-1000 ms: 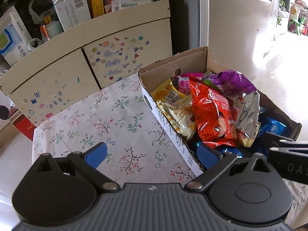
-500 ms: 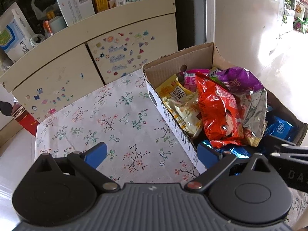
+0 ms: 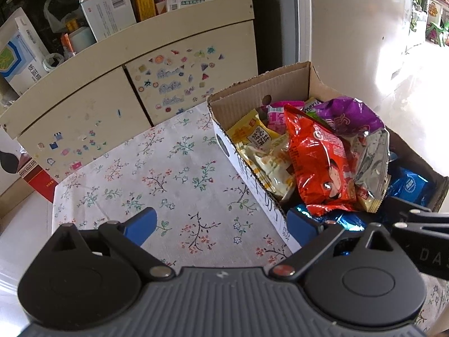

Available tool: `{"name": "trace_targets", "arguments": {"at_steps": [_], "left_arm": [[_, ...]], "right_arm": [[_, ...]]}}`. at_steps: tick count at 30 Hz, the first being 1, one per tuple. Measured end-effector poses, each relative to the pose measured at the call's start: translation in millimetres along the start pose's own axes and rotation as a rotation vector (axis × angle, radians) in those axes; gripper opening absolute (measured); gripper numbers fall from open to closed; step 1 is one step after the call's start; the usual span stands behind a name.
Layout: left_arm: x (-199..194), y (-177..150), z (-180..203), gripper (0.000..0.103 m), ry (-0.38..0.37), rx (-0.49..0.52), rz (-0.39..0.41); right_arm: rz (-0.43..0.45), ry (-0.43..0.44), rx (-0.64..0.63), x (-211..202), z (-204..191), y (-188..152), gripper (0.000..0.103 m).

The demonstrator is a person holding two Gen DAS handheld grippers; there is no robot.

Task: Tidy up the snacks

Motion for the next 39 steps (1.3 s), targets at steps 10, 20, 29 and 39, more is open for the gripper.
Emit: {"name": "trace_targets", "arguments": {"at_steps": [10,20,29,39], "left_arm": [[-3.8,0.4,-2.4,0.098,0.008,0.001,0.008],[-8.5,0.1,-4.1,0.098,0.016,0.004,0.016],[-14.5,0.5,-8.7,0.098,0.017,0.003,0.025],[-24.4,-2.9,-18.6,0.098,0.039,0.008,0.044]], "right_arm": [[0.001,-0.002,-0.005,-2.3,-2.1,-0.6,0.103],[0.007,-0.004,-0.008,-6.1,-4.5,-1.0,0.103],[0.016,-0.003,-0.011,-13.2,-7.1,0.3,0.103],[0.03,0.014,-0.025,-22.2,-16.1,-1.6,0.103]]}}
Point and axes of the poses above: each gripper's, at about its wrist camera, not at the fingertips, and x roughly the way its jaws point, z to its right, y to its top, the point moved 2 cm from there along x, roughly the way its jaws point
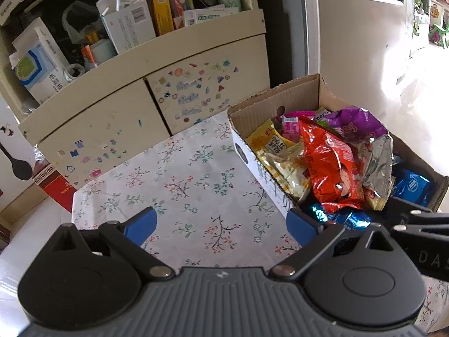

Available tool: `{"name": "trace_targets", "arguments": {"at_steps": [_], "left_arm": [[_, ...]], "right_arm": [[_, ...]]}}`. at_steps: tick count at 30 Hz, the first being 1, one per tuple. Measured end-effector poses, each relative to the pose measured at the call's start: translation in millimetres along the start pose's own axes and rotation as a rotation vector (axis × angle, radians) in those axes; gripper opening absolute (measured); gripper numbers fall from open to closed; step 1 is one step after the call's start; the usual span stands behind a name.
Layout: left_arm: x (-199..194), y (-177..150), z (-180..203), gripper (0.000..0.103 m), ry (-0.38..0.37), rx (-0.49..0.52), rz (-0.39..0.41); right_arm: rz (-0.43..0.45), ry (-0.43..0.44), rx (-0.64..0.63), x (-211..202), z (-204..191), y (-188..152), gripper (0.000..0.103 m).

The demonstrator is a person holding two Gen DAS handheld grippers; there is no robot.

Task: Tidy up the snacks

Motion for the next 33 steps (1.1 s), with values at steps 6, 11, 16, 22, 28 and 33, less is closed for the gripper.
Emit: {"name": "trace_targets", "arguments": {"at_steps": [6,11,16,22,28,33], "left_arm": [[-7.2,-8.5,-15.3,0.098,0.025,-0.014,0.005],[-11.1,-19.3,-30.6,0.098,0.049,-0.028,-0.003],[-13.1,-32.5,-47.4,0.099,0.068,-0.05,-0.021],[-15.2,-47.8,-63.9,0.101,0.109,-0.06,-0.037],[-14.7,-66.0,-81.4,0.102,0.133,-0.089,-0.063],[-12.5,-82.4,-93.7,0.102,0.151,-0.104,-0.086]], "right_arm": [[0.01,0.023,-0.025,-6.8,-13.8,-4.1,0.103],[0.013,0.045,-0.057,-11.4,-29.7,-9.6,0.103],[0.014,0.066,-0.093,-14.2,-46.5,-16.3,0.103],[0.007,0.093,-0.114,-15.8,-63.8,-26.3,0.103],[0.007,0.111,-0.162,-17.0,-82.1,-36.2,0.103],[0.001,0.126,-0.197,-16.0,-97.4,-46.5,0.103]]}}
Point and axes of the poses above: each gripper's, at about its wrist camera, not at the fingertips, and x roughly the way its jaws point, z to its right, y to its top, the point moved 2 cm from there along x, roughly the way its jaws point
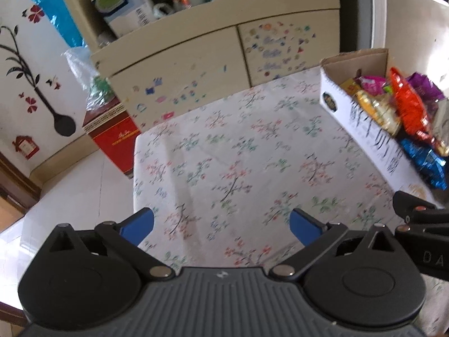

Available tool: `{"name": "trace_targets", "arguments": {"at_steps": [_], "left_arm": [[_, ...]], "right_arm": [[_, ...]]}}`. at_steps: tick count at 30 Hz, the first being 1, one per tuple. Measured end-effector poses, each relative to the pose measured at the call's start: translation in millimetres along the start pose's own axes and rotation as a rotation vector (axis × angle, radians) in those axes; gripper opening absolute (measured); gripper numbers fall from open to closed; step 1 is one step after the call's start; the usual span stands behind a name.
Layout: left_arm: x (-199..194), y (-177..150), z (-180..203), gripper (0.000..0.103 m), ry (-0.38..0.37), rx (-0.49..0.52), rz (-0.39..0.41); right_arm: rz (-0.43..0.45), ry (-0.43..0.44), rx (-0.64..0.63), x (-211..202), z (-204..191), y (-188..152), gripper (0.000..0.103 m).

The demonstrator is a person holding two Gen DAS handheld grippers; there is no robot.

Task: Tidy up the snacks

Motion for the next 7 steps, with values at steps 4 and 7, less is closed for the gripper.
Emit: {"name": "trace_targets", "arguments": {"at_steps": [4,7], "left_arm": [[6.3,-12.0,-12.4,0.102,0.012,-0.016,-0.021],[11.0,-20.4,-22.0,0.102,0.024,-0.036,-0.032]], "right_arm": [[-0.011,0.015,-0.017,3.9,-14.5,-6.5,0.103],[-0.013,0.028,-0.032,6.4,-24.7,-11.2,0.103]]}}
Point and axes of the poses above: each gripper's, at about its wrist camera, not at the fingertips, and x roughly the way its jaws point, z to its right, y to its top, the point moved 2 cm from there along x, roughly the way its jaws point
